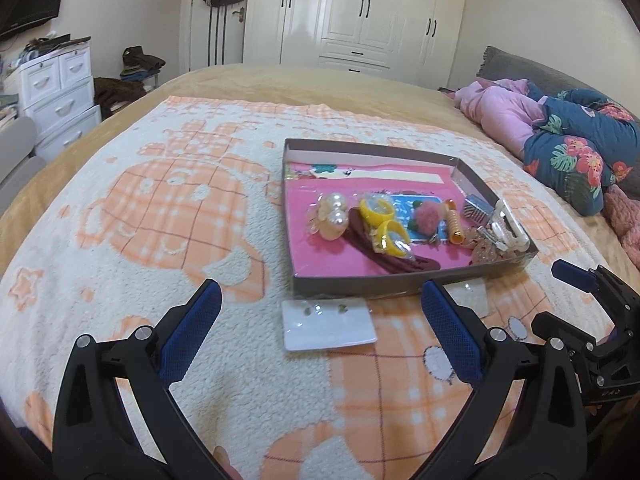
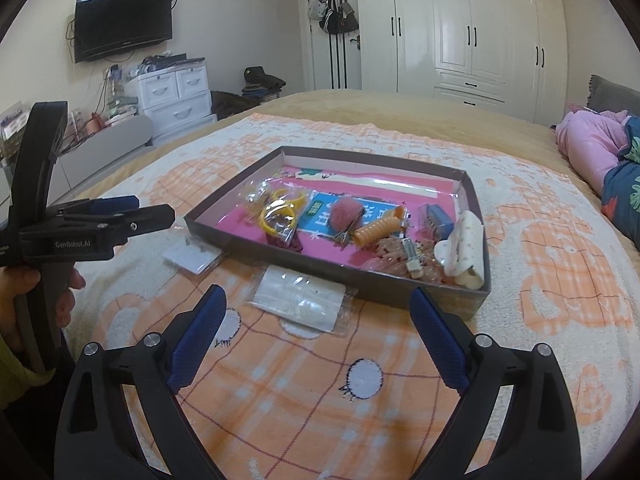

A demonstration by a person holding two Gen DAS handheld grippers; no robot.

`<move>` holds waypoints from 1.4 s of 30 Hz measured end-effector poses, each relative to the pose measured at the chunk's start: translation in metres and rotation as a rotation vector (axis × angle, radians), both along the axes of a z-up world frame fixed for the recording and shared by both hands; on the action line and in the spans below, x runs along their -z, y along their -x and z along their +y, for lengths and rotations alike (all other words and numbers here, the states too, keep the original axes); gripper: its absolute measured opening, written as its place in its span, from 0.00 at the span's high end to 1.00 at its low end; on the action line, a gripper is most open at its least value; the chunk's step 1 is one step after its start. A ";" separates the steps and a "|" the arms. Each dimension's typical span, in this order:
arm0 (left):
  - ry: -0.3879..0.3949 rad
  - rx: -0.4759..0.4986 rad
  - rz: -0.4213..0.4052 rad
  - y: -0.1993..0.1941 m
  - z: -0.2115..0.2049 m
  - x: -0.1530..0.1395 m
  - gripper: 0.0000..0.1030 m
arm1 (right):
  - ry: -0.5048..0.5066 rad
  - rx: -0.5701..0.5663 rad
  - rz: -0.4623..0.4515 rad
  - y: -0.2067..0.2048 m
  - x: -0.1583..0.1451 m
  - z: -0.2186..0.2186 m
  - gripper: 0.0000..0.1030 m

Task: Organize jewelry
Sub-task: 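Grasp the white earring card with the left tool while the right tool grasps the clear bag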

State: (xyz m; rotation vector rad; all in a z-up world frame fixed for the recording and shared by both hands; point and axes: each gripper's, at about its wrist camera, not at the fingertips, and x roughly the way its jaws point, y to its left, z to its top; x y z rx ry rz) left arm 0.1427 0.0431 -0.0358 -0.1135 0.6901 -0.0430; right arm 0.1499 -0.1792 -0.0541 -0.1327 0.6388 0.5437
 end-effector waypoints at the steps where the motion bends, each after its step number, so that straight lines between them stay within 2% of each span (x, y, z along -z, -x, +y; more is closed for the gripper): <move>1: 0.002 0.000 0.004 0.000 0.001 0.001 0.11 | 0.004 -0.001 0.001 0.000 0.001 0.001 0.11; 23: 0.015 0.002 0.126 -0.013 0.012 0.044 0.11 | 0.070 0.029 0.123 -0.035 0.040 0.030 0.09; 31: 0.017 0.022 0.133 -0.019 0.008 0.048 0.11 | 0.001 0.059 0.222 -0.053 0.049 0.028 0.09; 33: 0.020 0.027 0.133 -0.021 0.007 0.048 0.11 | -0.007 0.058 0.234 -0.055 0.049 0.029 0.13; 36: 0.026 0.034 0.135 -0.024 0.005 0.049 0.11 | -0.013 0.052 0.234 -0.056 0.048 0.029 0.26; 38: 0.028 0.040 0.136 -0.025 0.003 0.050 0.11 | -0.027 0.041 0.235 -0.055 0.047 0.028 0.41; 40: 0.027 0.045 0.136 -0.026 0.001 0.050 0.11 | -0.030 0.040 0.227 -0.053 0.045 0.026 0.50; 41: 0.027 0.047 0.137 -0.027 0.000 0.051 0.11 | -0.032 0.037 0.225 -0.052 0.044 0.025 0.59; 42: 0.027 0.047 0.137 -0.027 -0.001 0.051 0.11 | -0.040 0.034 0.222 -0.052 0.042 0.023 0.61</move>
